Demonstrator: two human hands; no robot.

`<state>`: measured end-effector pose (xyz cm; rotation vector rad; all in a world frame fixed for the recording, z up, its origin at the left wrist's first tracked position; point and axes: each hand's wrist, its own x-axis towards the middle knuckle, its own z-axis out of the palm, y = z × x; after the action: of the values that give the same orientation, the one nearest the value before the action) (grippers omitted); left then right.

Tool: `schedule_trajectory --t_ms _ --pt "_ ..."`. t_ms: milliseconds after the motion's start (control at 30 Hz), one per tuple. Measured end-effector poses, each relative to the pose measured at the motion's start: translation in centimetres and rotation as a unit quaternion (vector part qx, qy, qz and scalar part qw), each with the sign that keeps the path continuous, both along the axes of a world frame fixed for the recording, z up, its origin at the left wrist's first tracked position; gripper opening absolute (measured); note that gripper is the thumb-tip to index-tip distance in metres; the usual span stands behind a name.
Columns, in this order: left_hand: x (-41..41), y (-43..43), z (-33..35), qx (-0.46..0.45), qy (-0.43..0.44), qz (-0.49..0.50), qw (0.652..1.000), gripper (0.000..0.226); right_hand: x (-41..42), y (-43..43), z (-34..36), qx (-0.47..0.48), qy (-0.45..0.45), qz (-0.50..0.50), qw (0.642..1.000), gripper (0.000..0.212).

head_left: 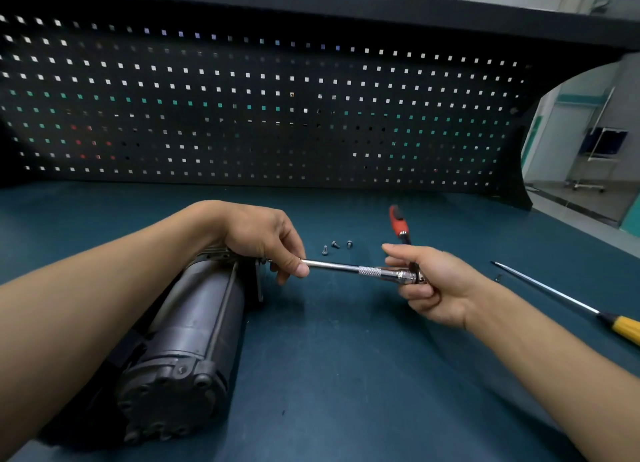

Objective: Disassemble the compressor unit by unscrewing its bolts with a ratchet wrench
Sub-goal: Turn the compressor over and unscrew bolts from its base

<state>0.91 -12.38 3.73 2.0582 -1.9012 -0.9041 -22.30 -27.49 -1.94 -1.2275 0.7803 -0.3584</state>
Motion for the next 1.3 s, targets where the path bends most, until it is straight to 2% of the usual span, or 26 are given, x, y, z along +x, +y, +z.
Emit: schedule_trajectory --t_ms 100,267,433,567,633,733,867,1033,1300 --pt "0.0 0.0 0.1 -0.001 0.018 0.008 1.0 0.035 -0.1 0.4 0.0 -0.087 -0.03 -0.007 0.996 0.026" --pt "0.1 -0.1 0.1 0.003 0.035 0.014 0.999 0.02 -0.3 1.3 0.5 -0.261 -0.098 -0.031 0.96 0.038" --pt "0.0 0.0 0.2 0.011 0.021 0.005 1.0 0.02 -0.7 0.7 0.3 -0.459 -0.13 -0.029 0.878 0.028" --pt "-0.1 0.0 0.2 0.011 0.018 -0.001 1.0 0.02 -1.0 1.1 0.3 -0.538 -0.146 -0.001 0.83 0.025" --pt "-0.1 0.0 0.3 0.012 0.015 -0.003 1.0 0.025 -1.2 1.3 0.6 -0.6 -0.129 0.011 0.789 0.028" --pt "-0.2 0.0 0.3 0.012 0.018 -0.003 1.0 0.036 -1.2 1.3 0.9 -0.651 -0.119 0.014 0.749 0.015" --pt "-0.2 0.1 0.3 0.004 0.016 0.001 1.0 0.032 -1.2 1.2 0.7 -0.642 -0.116 0.021 0.757 0.008" --pt "-0.3 0.1 0.2 -0.003 0.011 0.004 1.0 0.017 -1.0 0.5 0.0 -0.583 -0.098 0.032 0.806 0.007" --pt "-0.5 0.2 0.3 -0.003 0.0 0.004 1.0 0.017 -0.6 0.4 0.1 -0.477 -0.066 0.016 0.876 0.031"
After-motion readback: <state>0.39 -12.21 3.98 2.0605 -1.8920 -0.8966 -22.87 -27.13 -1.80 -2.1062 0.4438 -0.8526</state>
